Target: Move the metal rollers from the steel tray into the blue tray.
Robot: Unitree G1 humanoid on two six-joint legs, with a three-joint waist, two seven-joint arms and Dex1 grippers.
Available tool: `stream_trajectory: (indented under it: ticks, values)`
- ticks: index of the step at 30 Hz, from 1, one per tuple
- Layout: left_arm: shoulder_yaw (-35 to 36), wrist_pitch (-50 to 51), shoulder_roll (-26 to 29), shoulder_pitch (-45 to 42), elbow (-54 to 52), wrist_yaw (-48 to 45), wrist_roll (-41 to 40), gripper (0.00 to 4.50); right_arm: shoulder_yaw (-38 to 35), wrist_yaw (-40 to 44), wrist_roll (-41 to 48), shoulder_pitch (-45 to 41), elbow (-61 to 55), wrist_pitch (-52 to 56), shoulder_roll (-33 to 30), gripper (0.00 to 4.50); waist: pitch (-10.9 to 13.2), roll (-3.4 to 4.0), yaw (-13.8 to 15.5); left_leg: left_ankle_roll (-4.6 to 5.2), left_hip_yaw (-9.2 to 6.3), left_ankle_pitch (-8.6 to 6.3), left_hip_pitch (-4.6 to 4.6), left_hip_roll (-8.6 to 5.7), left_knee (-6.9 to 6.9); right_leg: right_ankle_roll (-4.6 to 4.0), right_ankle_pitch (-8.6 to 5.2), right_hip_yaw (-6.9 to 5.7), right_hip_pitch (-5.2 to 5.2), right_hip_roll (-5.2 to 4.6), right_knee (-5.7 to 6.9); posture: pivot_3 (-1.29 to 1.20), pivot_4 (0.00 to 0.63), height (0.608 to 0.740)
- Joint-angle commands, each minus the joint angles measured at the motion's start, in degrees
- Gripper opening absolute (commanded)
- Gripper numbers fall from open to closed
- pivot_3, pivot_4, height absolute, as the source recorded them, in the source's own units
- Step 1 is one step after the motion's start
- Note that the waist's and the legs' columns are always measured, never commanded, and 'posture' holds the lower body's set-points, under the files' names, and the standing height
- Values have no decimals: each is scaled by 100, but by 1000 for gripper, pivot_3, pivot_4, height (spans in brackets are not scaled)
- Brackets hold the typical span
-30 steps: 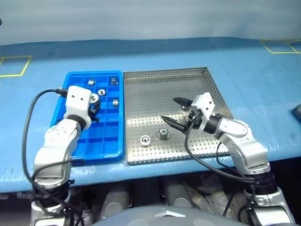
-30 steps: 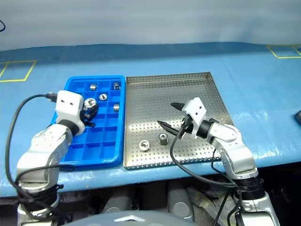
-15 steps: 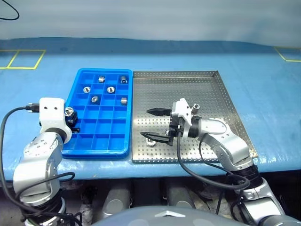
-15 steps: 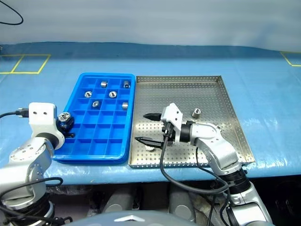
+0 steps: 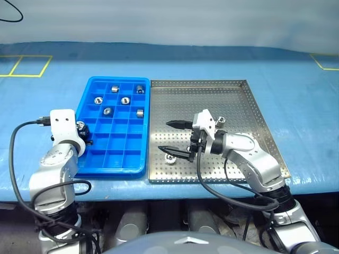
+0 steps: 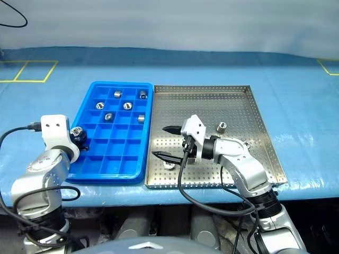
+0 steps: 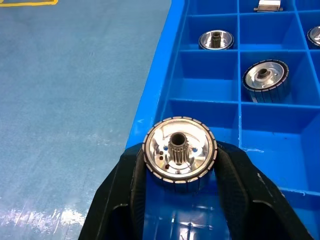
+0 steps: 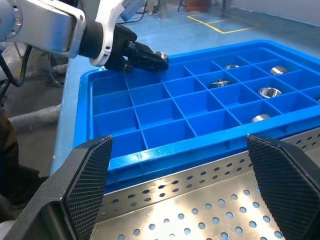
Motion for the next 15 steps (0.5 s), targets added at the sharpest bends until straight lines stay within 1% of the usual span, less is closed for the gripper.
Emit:
stream_trajectory:
  ticks: [1,5,7,10,15]
  values:
    - [-26,-207,16,-140,12,50,45,1702,-97,-50,22,-3,-297,-41,-24,4500,0,0,-1,0,0,0,0,0,0,0,0,0,0,0,0,19,150,740]
    - [-168,-336,89,-145,138,18,67,1702,-107,-90,23,8,-324,-43,-30,4500,0,0,-12,0,1,0,0,0,0,0,0,1,-1,0,-1,7,150,740]
    - [-251,-362,72,-184,121,44,74,2432,-111,-112,14,12,-337,-48,-32,4500,0,0,-10,1,1,0,0,0,-1,0,0,0,-1,0,-1,7,150,740]
    - [-283,-408,19,-264,111,162,116,3290,-110,-126,7,12,-344,-69,-29,4500,0,-1,-9,1,1,-1,-1,0,-1,0,0,0,-1,0,-1,2,150,740]
    - [-250,-555,14,-328,46,233,89,3290,-105,-163,-7,6,-337,-92,-30,4500,0,0,-15,1,1,0,-1,0,-1,0,0,0,-1,0,-1,-2,150,740]
